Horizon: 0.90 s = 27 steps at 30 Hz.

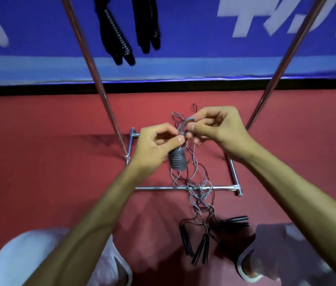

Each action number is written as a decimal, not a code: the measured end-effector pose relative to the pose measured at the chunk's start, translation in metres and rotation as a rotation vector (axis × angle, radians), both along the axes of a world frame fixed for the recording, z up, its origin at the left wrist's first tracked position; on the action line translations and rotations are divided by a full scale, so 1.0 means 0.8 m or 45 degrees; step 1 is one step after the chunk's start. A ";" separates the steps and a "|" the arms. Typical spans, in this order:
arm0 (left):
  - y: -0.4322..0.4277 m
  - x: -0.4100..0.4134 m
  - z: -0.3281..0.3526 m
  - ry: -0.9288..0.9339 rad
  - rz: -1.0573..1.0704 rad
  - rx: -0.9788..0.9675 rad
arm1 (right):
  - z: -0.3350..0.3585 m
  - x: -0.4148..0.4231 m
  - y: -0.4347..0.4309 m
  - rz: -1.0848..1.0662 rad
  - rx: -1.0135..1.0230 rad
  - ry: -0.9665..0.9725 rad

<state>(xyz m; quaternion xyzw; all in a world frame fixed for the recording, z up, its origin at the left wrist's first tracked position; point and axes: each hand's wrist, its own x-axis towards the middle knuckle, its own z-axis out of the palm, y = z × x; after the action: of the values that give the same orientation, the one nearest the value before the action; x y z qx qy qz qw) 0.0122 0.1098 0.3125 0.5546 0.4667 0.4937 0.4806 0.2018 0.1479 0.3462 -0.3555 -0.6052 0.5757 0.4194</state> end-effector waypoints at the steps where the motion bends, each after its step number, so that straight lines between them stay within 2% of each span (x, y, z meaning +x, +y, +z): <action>1: 0.002 0.002 0.011 0.009 0.028 0.050 | 0.010 0.000 0.003 -0.001 -0.030 0.045; 6: 0.016 0.015 0.072 -0.084 0.146 0.143 | 0.052 -0.003 0.011 -0.078 0.061 -0.017; 12: 0.034 0.037 0.154 -0.162 0.248 0.221 | 0.122 -0.010 0.016 -0.278 0.217 0.087; 16: 0.053 0.045 0.220 -0.202 0.307 0.337 | 0.185 -0.016 0.032 -0.291 0.087 0.278; 20: 0.075 0.046 0.271 -0.235 0.373 0.386 | 0.242 -0.029 0.049 -0.322 0.016 0.344; 24: 0.107 0.042 0.317 -0.436 0.359 0.267 | 0.292 -0.046 0.075 -0.400 0.028 0.376; 27: 0.127 0.040 0.345 -0.616 0.241 0.114 | 0.320 -0.057 0.104 -0.564 0.302 0.229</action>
<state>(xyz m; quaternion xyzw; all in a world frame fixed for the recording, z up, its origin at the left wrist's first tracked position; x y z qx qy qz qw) 0.0443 0.2113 0.5882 0.3950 0.3655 0.6749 0.5048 0.1563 0.2312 0.6021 -0.3752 -0.5361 0.4242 0.6260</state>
